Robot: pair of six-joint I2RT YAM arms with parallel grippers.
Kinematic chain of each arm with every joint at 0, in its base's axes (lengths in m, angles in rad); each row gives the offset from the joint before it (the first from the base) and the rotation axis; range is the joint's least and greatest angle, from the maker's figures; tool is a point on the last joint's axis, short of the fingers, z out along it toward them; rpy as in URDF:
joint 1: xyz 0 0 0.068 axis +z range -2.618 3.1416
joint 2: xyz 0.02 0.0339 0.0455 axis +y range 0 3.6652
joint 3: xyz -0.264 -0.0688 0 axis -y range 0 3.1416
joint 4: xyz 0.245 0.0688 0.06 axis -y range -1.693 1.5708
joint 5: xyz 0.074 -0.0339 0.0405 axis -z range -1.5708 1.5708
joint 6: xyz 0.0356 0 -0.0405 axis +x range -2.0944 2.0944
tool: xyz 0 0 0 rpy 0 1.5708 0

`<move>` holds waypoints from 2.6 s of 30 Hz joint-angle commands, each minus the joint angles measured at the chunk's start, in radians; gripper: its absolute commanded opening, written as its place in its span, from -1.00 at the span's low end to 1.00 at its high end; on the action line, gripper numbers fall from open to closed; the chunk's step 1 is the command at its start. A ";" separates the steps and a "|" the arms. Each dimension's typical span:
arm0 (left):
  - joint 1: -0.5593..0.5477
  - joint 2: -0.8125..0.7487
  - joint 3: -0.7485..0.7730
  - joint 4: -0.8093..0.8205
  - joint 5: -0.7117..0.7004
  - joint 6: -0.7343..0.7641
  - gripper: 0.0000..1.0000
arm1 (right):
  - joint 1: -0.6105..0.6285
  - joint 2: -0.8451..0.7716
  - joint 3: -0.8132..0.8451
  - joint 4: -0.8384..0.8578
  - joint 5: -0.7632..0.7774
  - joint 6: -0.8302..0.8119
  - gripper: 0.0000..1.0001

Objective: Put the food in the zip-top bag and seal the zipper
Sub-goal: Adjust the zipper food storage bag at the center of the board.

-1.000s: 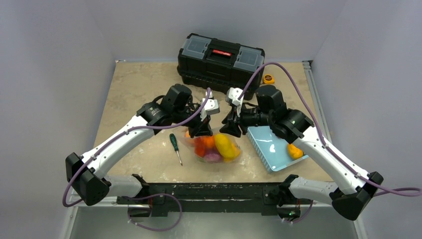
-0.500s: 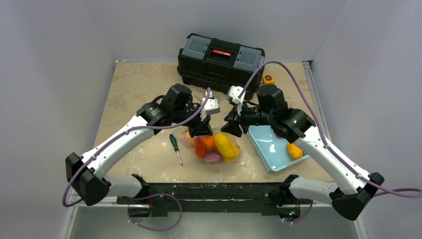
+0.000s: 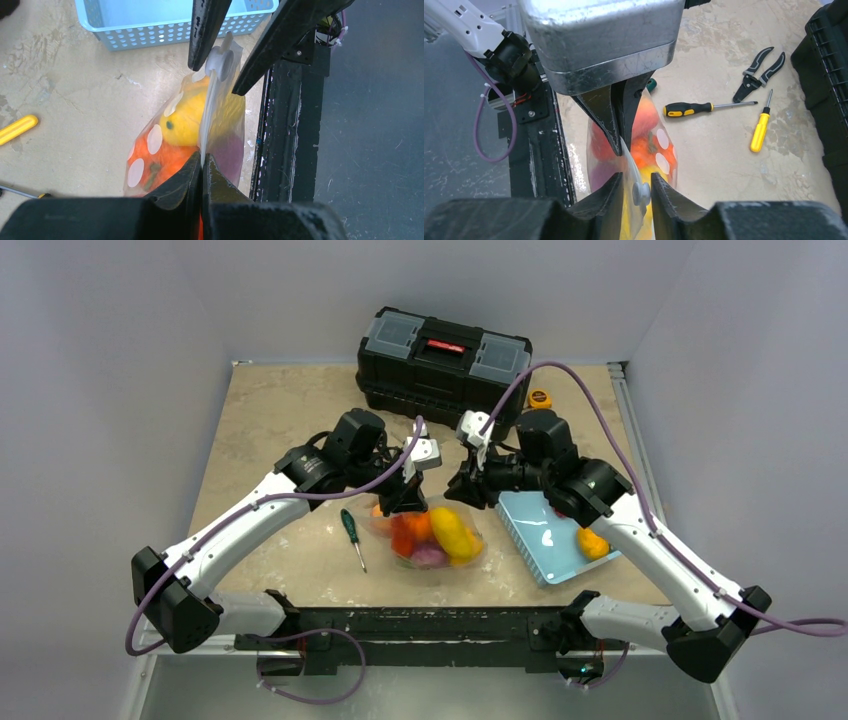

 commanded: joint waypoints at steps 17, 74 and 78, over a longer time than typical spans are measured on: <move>-0.003 -0.045 0.010 0.061 0.043 -0.002 -1.00 | 0.000 0.075 0.050 0.015 -0.071 0.003 -1.00; -0.003 -0.104 -0.029 0.110 0.100 0.009 -1.00 | -0.067 -0.220 -0.300 0.402 -0.146 0.469 0.11; -0.002 -0.107 -0.029 0.108 0.104 0.008 -1.00 | -0.074 -0.229 -0.365 0.516 -0.182 0.519 -0.27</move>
